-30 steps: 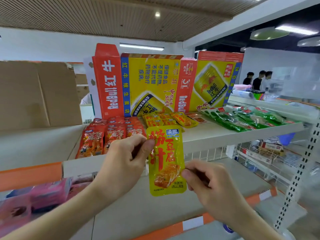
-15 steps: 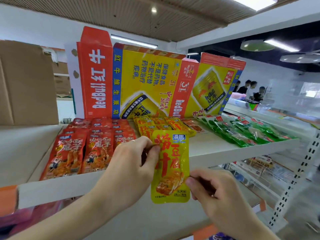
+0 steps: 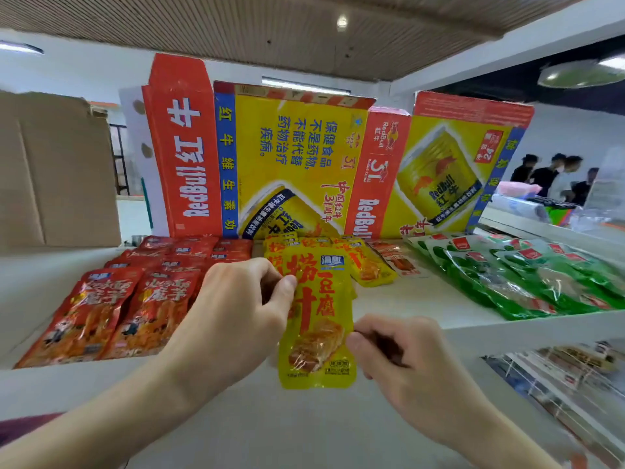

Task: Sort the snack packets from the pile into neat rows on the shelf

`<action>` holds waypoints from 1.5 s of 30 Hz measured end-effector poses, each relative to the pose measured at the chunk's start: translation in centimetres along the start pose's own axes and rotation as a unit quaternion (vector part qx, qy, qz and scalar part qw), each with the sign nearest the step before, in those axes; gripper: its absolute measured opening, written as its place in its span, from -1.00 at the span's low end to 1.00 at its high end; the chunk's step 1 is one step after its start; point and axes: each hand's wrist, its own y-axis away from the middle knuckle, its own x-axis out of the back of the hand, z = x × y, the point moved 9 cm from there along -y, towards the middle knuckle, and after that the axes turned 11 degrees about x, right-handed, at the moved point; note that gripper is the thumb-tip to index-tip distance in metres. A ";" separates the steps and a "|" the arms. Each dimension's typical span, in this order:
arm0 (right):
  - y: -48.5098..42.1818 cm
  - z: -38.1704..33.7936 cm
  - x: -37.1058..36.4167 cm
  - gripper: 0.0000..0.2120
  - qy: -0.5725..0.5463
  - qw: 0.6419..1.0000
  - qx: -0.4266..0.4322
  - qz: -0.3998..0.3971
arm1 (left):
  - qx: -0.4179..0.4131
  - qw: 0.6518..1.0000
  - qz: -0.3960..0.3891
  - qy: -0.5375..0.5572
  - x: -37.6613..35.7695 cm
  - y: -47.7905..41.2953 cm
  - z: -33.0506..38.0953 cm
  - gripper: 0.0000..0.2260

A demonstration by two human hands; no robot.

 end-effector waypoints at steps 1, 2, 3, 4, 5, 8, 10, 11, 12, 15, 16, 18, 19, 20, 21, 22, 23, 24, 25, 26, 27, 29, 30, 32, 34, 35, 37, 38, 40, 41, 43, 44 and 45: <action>-0.5 0.7 0.5 -0.69 -0.002 1.000 -0.001 -0.013 | 0.007 1.000 0.001 -0.014 -0.7 -0.3 0.3 -0.70; -1.0 1.4 1.0 -0.67 -0.008 1.000 -0.004 -0.026 | 0.013 0.999 0.003 -0.030 -1.4 -0.7 0.6 -0.70; -1.6 2.4 1.6 -0.67 -0.011 0.999 -0.005 -0.038 | 0.020 0.999 0.009 -0.050 -2.2 -1.3 1.0 -0.69; -2.3 2.9 1.9 -0.67 -0.006 0.999 -0.011 -0.047 | 0.024 0.997 0.013 -0.069 -2.6 -1.9 1.2 -0.69; -3.1 3.7 2.3 -0.67 0.001 0.998 -0.013 -0.056 | 0.025 0.996 0.019 -0.089 -3.2 -2.6 1.5 -0.70; -5.7 5.8 3.1 -0.65 0.037 0.995 -0.010 -0.093 | 0.043 0.987 0.034 -0.149 -5.2 -5.5 1.5 -0.71; -7.4 7.3 3.4 -0.67 0.051 0.992 -0.013 -0.118 | 0.066 0.977 0.038 -0.199 -6.4 -7.3 1.1 -0.71; -8.1 8.0 3.4 -0.69 0.056 0.990 -0.015 -0.128 | 0.078 0.971 0.035 -0.222 -6.9 -8.1 0.8 -0.71; -8.7 8.7 3.4 -0.71 0.060 0.988 -0.017 -0.139 | 0.089 0.966 0.031 -0.241 -7.4 -8.7 0.6 -0.71; -9.4 10.7 3.0 -0.69 0.068 0.985 -0.034 -0.157 | 0.102 0.959 0.019 -0.265 -8.6 -10.1 0.3 -0.69; -9.3 11.4 3.1 -0.67 0.073 0.984 -0.045 -0.155 | 0.105 0.959 0.014 -0.263 -8.9 -10.5 0.3 -0.69; -8.7 12.6 3.4 -0.65 0.080 0.982 -0.071 -0.158 | 0.109 0.964 -0.004 -0.242 -9.8 -11.1 0.5 -0.69; -8.3 13.1 3.6 -0.65 0.082 0.979 -0.087 -0.164 | 0.107 0.966 -0.013 -0.233 -10.4 -11.2 0.7 -0.68; -8.0 13.7 4.1 -0.66 0.087 0.976 -0.103 -0.170 | 0.101 0.967 -0.022 -0.232 -11.1 -11.3 1.1 -0.67; -7.8 14.2 4.6 -0.68 0.096 0.973 -0.118 -0.175 | 0.094 0.966 -0.029 -0.238 -11.9 -11.4 1.6 -0.66; -7.7 14.8 5.1 -0.72 0.108 0.968 -0.132 -0.182 | 0.086 0.964 -0.038 -0.249 -12.7 -11.5 2.2 -0.66; -7.6 15.5 5.5 -0.77 0.120 0.963 -0.148 -0.192 | 0.077 0.961 -0.046 -0.262 -13.4 -11.6 2.7 -0.66; -7.6 16.3 5.8 -0.81 0.134 0.956 -0.164 -0.205 | 0.069 0.957 -0.052 -0.275 -14.1 -11.7 3.1 -0.67; -7.6 16.9 6.1 -0.84 0.147 0.949 -0.178 -0.216 | 0.062 0.953 -0.059 -0.290 -14.7 -11.9 3.4 -0.67; -7.6 17.5 6.3 -0.86 0.157 0.943 -0.191 -0.225 | 0.057 0.948 -0.065 -0.306 -15.2 -12.1 3.5 -0.67; -7.5 18.0 6.3 -0.86 0.162 0.938 -0.201 -0.231 | 0.050 0.943 -0.071 -0.321 -15.7 -12.3 3.5 -0.68; -7.2 18.5 6.3 -0.85 0.164 0.935 -0.212 -0.233 | 0.035 0.934 -0.076 -0.346 -16.4 -12.4 3.1 -0.71; -7.0 18.7 6.2 -0.84 0.165 0.936 -0.210 -0.228 | 0.027 0.932 -0.075 -0.353 -16.7 -12.3 3.0 -0.71; -6.9 18.6 6.3 -0.83 0.169 0.941 -0.200 -0.212 | 0.022 0.931 -0.073 -0.356 -16.9 -12.2 2.5 -0.65; -6.9 18.3 6.6 -0.81 0.173 0.947 -0.190 -0.195 | 0.027 0.933 -0.077 -0.351 -16.8 -12.2 2.1 -0.61; -6.9 18.1 6.7 -0.81 0.174 0.949 -0.187 -0.187 | 0.032 0.935 -0.080 -0.343 -16.6 -12.3 1.9 -0.61; -7.2 17.7 6.8 -0.80 0.175 0.953 -0.182 -0.168 | 0.036 0.940 -0.084 -0.330 -16.2 -12.5 1.6 -0.61; -7.2 17.6 6.8 -0.79 0.175 0.955 -0.181 -0.159 | 0.032 0.939 -0.085 -0.331 -16.1 -12.5 1.5 -0.61; -7.3 17.5 6.7 -0.78 0.176 0.955 -0.182 -0.152 | 0.013 0.935 -0.086 -0.345 -16.2 -12.3 1.7 -0.63; -7.3 17.5 6.5 -0.78 0.175 0.955 -0.185 -0.154 | 0.005 0.934 -0.089 -0.347 -16.3 -12.2 1.8 -0.64; -7.1 17.7 6.3 -0.78 0.169 0.953 -0.193 -0.159 | 0.001 0.941 -0.093 -0.324 -16.3 -12.1 2.0 -0.68; -7.0 17.8 6.3 -0.77 0.165 0.953 -0.196 -0.159 | 0.005 0.949 -0.090 -0.302 -16.1 -12.1 2.0 -0.70; -6.9 17.7 6.3 -0.74 0.161 0.953 -0.199 -0.160 | 0.011 0.958 -0.082 -0.276 -15.5 -12.3 2.0 -0.72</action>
